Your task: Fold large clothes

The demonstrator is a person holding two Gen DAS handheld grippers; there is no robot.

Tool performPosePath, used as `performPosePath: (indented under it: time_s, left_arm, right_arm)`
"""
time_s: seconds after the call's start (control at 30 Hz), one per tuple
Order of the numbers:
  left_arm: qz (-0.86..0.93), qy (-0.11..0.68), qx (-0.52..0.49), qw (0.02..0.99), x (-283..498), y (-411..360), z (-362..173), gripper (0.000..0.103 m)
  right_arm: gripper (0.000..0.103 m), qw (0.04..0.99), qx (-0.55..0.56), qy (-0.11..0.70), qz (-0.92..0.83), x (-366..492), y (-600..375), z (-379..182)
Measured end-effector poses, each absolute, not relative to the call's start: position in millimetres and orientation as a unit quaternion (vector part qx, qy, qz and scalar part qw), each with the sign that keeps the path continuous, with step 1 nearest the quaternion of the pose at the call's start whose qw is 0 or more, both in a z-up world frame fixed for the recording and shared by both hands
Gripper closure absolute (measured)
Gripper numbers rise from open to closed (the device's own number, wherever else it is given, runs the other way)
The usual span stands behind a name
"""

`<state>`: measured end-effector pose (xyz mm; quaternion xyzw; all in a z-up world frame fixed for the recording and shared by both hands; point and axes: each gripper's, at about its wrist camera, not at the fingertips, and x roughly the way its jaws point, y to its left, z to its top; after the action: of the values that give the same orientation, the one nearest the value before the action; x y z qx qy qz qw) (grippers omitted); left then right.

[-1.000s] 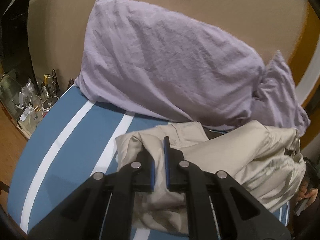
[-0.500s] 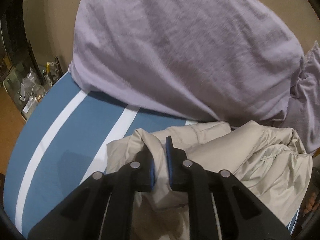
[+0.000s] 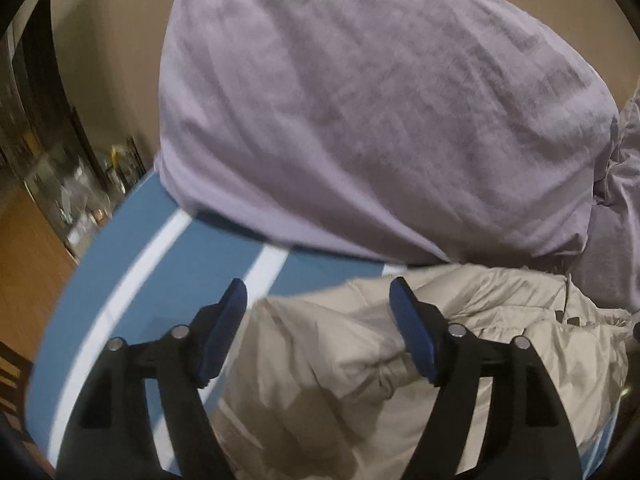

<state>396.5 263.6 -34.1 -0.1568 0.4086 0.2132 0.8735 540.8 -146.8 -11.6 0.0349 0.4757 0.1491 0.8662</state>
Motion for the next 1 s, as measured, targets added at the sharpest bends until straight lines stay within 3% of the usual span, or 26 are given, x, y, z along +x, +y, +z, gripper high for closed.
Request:
performPosePath:
  time_s: [0.27,0.5,0.57,0.8,1.0]
  left_arm:
    - [0.195,0.394,-0.127,0.889,394.6,238.0,-19.8,0.029]
    - [0.131,0.399,-0.116,0.900,394.4,197.3,-21.2,0.029]
    - [0.108,0.402,-0.115,0.902,399.6,183.2,-22.9,0.029]
    - [0.057,0.396,-0.085,0.912,413.6,138.1,-25.9,0.029]
    - [0.060,0.409,-0.069,0.908,427.0,121.6,-52.0,0.029]
  right_arm:
    - [0.038,0.829,-0.038,0.527,0.183,547.5,-75.9,-60.7]
    - [0.091,0.814,-0.056,0.550,0.181,550.0,-67.8,-94.8]
    - [0.096,0.817,-0.045,0.544,0.183,553.0,-70.5,-91.1]
    - [0.098,0.854,-0.005,0.492,0.171,574.0,-80.1,-58.7]
    - [0.098,0.851,-0.009,0.500,0.159,577.3,-78.2,-76.9]
